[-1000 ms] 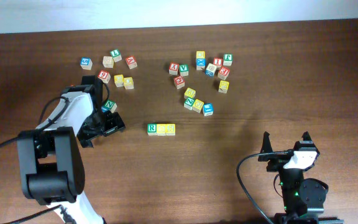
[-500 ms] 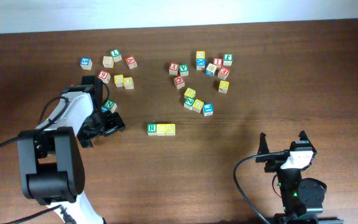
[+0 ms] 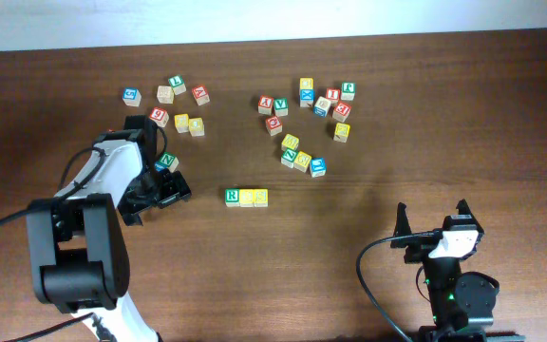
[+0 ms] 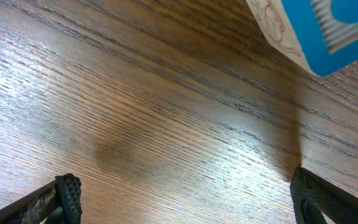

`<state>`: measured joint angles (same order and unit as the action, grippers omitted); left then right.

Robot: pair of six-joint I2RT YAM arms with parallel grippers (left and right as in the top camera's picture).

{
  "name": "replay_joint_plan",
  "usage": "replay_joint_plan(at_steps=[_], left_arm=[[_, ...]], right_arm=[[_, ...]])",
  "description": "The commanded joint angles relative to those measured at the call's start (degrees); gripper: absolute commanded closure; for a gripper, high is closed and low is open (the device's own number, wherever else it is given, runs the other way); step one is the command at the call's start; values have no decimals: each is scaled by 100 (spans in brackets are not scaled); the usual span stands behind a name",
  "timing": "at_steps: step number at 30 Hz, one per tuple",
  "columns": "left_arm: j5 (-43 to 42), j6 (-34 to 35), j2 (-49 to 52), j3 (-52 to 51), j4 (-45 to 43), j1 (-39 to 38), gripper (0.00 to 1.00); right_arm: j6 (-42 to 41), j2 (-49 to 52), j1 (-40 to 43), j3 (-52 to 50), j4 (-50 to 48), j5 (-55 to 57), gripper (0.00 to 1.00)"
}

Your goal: Spell out RSS

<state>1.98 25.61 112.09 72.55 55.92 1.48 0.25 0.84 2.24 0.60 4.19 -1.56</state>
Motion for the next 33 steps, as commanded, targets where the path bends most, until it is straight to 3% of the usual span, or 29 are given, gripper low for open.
replay_joint_plan(at_steps=[1,26,33], left_arm=[[44,70,72,68,-9,15,1],[44,68,33,68,55,15,1],[50,70,-1432,61,13,20,1]], right_arm=[[35,-66,-26,-28,31,-35,2],[37,-66,-26,-28,31,-35,2],[35,-66,-26,-28,31,-35,2]])
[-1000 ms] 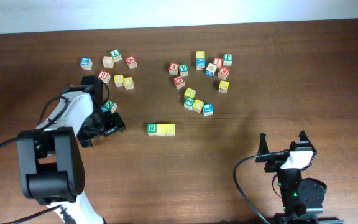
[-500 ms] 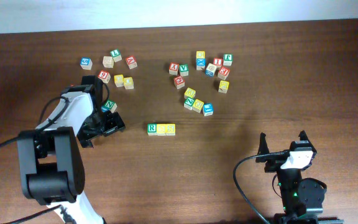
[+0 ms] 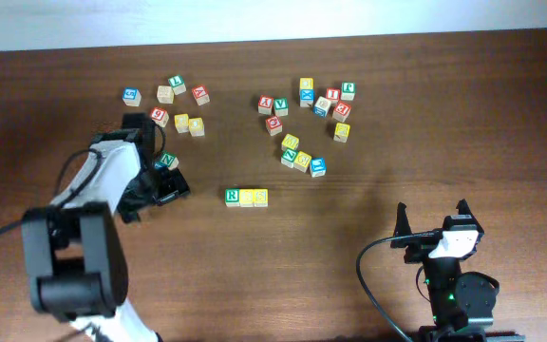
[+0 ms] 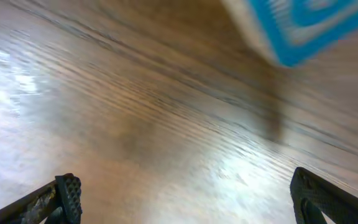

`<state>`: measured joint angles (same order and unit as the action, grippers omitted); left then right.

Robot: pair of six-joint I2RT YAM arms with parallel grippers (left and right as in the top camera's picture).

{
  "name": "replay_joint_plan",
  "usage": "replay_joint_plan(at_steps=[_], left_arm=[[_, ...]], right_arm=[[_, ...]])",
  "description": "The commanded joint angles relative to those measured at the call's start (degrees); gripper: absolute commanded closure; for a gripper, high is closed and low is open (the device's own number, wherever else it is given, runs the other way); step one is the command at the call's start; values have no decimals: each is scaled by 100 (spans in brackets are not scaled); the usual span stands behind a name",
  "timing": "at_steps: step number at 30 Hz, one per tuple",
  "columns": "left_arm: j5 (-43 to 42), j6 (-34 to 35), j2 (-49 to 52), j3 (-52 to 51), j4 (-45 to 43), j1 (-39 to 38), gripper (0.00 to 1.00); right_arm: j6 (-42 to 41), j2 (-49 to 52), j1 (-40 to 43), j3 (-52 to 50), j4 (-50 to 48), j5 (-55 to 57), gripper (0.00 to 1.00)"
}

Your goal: Spell out RSS

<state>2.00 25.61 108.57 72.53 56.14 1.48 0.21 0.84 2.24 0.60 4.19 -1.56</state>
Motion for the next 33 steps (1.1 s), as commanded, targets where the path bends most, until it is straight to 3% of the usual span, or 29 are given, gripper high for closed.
replay_joint_plan(at_steps=[1,7,16,20,27,33], left_arm=[[37,72,-1569,33,-9,17,1],[39,46,-3630,-656,-94,4,1],[46,44,-7484,-2579,-201,4,1],[68,46,-8312,-2675,-153,4,1],[232,46,-8666,-2708,188,4,1],[98,-1086,-8957,-3176,-376,4,1]], right_arm=[[39,-66,-26,-28,31,-35,2],[39,-66,-26,-28,31,-35,2],[42,-66,-26,-28,31,-35,2],[39,-63,-26,-28,31,-35,2],[39,-66,-26,-28,31,-35,2],[39,-63,-26,-28,31,-35,2]])
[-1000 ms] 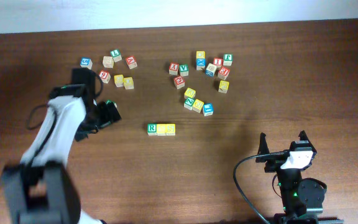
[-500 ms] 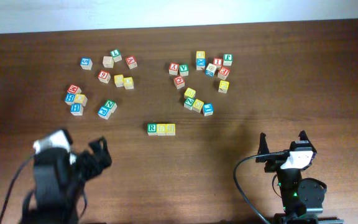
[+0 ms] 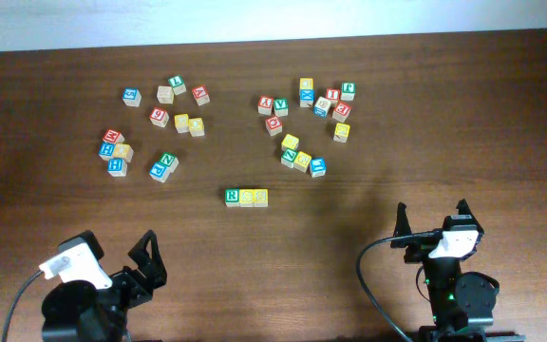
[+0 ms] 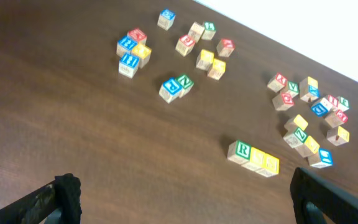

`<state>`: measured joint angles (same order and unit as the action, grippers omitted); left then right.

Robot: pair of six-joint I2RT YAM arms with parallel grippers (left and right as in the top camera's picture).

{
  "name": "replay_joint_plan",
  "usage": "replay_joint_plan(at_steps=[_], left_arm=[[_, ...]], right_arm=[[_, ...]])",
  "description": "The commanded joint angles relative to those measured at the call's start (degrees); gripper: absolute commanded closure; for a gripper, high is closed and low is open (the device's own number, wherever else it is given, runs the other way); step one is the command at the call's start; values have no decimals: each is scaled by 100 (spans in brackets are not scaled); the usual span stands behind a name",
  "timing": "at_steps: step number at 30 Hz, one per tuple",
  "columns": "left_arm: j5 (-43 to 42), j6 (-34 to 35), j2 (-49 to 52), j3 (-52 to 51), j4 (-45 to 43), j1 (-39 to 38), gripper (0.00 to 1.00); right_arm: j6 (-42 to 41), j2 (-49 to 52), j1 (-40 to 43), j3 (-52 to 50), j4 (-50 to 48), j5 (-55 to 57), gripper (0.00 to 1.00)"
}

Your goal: Spell out RSS

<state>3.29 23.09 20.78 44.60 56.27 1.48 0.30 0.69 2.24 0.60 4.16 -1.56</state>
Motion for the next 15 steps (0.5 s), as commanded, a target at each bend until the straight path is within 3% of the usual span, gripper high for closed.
replay_joint_plan(at_steps=[1,7,15], left_arm=[[-138,-1069,-236,-549,-612,4,1],[-1467,-2699,-894,-1945,-2450,4,1],[-1593,-2791,-1611,-3294,-4522,4,1]], right_arm=[[31,-50,-26,-28,33,-35,2],[33,-48,-26,-28,33,-35,2],[33,-48,-26,-28,33,-35,2]])
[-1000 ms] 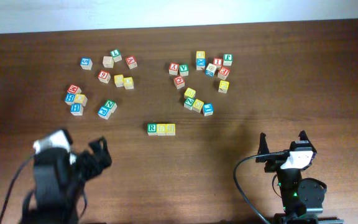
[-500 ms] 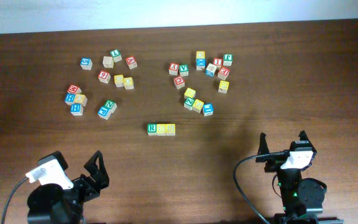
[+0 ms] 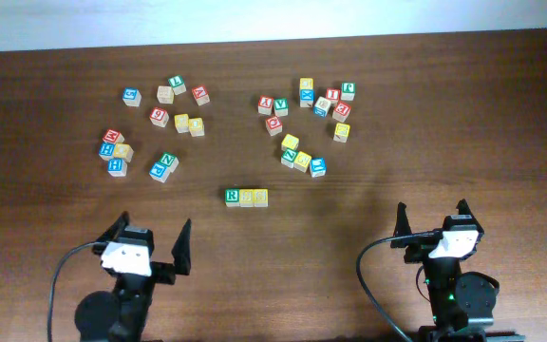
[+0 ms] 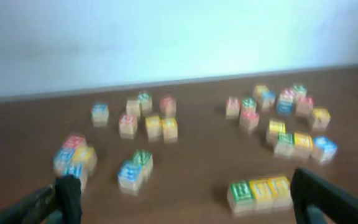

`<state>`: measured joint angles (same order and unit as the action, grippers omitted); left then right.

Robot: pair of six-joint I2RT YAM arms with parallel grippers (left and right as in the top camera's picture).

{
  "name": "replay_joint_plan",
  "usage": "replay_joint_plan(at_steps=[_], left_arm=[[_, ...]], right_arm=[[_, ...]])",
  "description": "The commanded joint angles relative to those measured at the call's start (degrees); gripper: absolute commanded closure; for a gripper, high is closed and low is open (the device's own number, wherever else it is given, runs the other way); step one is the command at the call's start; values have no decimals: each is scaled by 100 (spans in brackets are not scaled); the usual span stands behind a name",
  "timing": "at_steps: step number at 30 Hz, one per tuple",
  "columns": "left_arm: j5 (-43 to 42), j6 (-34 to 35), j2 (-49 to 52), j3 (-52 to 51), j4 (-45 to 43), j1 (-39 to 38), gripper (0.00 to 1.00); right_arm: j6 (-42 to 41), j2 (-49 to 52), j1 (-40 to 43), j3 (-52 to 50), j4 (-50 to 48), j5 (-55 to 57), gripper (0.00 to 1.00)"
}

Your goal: Spell out RSS

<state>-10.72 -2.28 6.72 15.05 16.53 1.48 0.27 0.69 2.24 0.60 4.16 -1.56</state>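
A row of three letter blocks lies at the table's middle: a green R on the left and two yellow blocks touching it; the left wrist view shows the same row of blocks, blurred. My left gripper stands open and empty at the near left edge, well short of the row. My right gripper is open and empty at the near right edge.
Loose letter blocks lie in three groups on the dark wooden table: a far left cluster, a small group at the left and a far right cluster. A white wall runs behind the table's far edge.
The left arm has turned at its base: the gripper now points level toward the blocks and the wall, where before it looked down on the table from the near left corner.
The left gripper was open low over the table by the left blocks, close beside a blue one, and stayed there at the following moment. It then stood back at the near left edge, empty. The row and the right arm stayed unchanged throughout.
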Motion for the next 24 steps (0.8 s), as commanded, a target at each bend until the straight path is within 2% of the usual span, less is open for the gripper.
replay_joint_plan(at_steps=[1,5,11,15,21,24], left_arm=[[-168,-254,-212,-457,-863,4,1],[-9,-254,-212,-831,-1781,4,1],[240,-254,-273,-1300,-2638,4,1],[308,-232,-645,-1458,-2312,4,1],[328,-234,-645,-1458,-2192,4,1],[323,-232,-645,-1458,-1539,4,1]], right_arm=[[35,-50,-26,-28,33,-35,2],[33,-48,-26,-28,33,-35,2],[33,-48,-26,-28,31,-35,2],[33,-50,-26,-28,33,-35,2],[33,-48,-26,-28,33,-35,2],[33,-48,-26,-28,33,-35,2]])
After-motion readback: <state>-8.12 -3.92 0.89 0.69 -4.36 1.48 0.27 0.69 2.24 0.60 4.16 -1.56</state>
